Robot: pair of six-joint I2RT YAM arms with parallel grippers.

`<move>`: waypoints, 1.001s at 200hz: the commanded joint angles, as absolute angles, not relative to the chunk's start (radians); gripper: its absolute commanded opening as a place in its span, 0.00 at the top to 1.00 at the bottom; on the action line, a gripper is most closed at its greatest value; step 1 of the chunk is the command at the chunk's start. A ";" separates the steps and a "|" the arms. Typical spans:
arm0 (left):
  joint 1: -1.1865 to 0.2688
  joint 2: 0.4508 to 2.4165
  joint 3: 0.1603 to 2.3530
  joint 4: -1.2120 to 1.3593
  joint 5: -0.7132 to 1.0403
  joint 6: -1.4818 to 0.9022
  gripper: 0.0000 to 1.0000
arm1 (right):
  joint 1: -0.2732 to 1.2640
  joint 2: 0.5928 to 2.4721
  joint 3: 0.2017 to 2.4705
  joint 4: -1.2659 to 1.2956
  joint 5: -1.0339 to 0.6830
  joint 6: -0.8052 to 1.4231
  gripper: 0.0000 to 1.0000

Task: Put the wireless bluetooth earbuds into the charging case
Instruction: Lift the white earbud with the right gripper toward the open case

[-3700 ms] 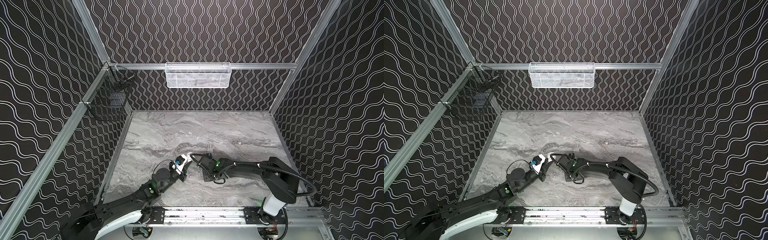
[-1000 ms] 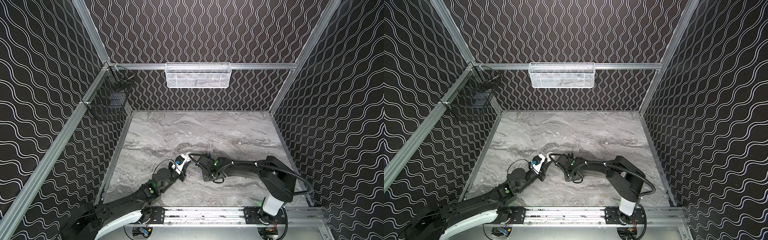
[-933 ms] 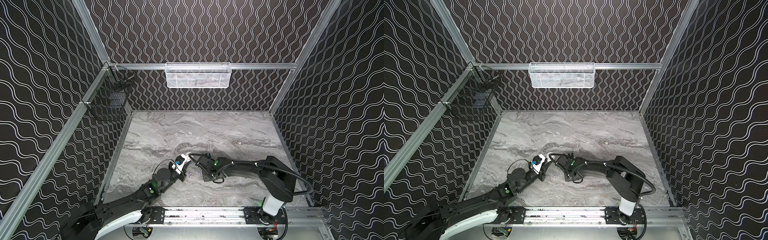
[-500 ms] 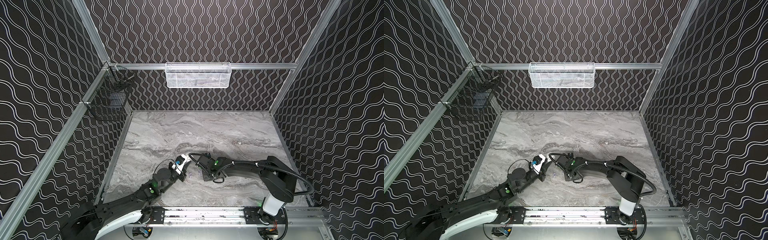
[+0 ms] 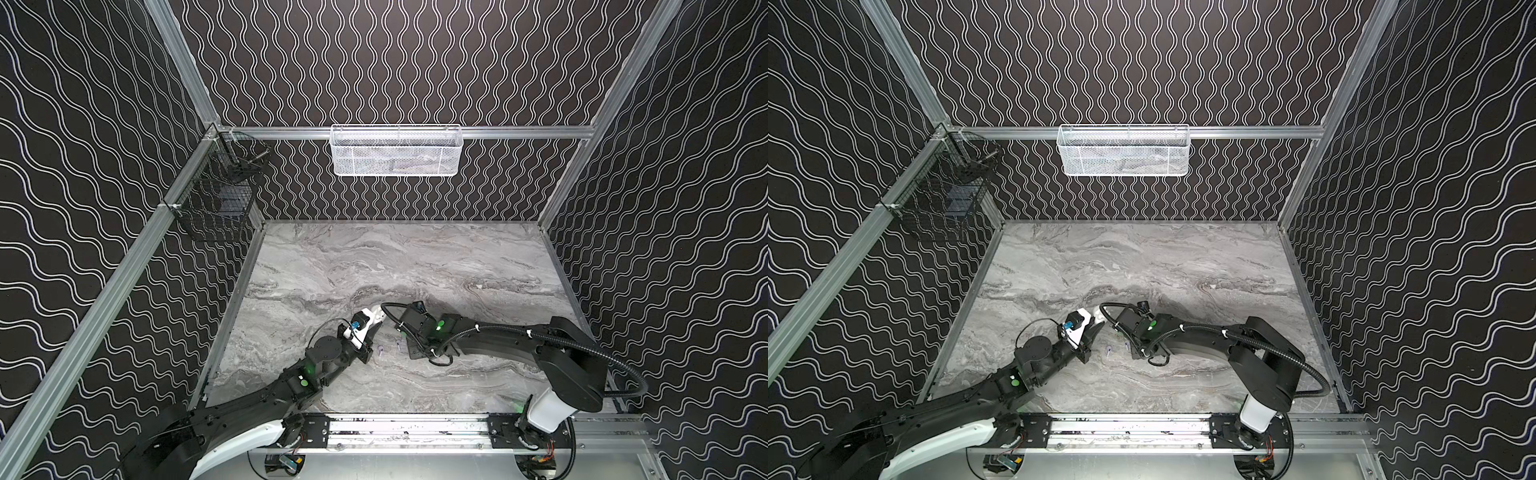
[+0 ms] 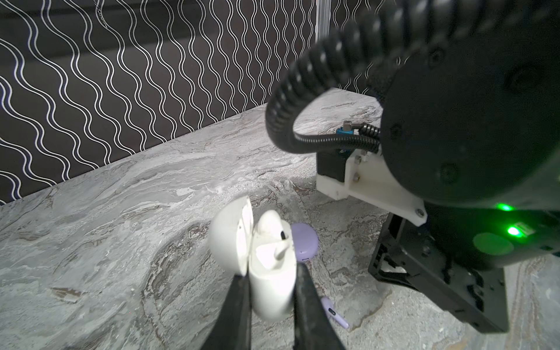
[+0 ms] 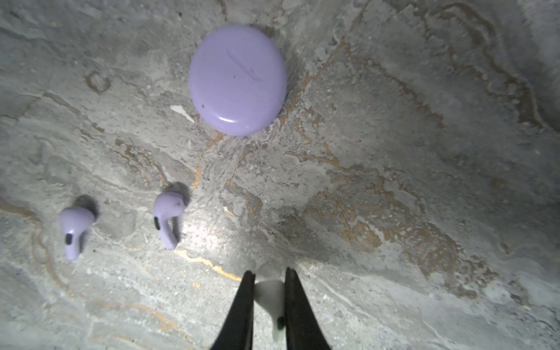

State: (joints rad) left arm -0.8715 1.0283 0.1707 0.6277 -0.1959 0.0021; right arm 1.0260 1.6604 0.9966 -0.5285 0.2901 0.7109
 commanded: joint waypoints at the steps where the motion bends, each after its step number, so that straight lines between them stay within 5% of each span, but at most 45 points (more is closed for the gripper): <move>1: -0.871 1.030 0.178 0.660 -0.185 0.002 1.00 | 1.028 1.628 0.964 -0.485 0.316 0.727 0.92; 200: -0.871 1.110 0.188 0.761 0.016 0.000 1.00 | 1.049 1.234 0.799 -0.137 0.350 0.607 0.94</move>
State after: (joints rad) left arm -0.8715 1.1011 0.1825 0.6937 -0.0341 0.0021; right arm 1.0447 1.2800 0.8200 -0.2394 0.3351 0.6395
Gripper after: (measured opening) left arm 0.193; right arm 0.172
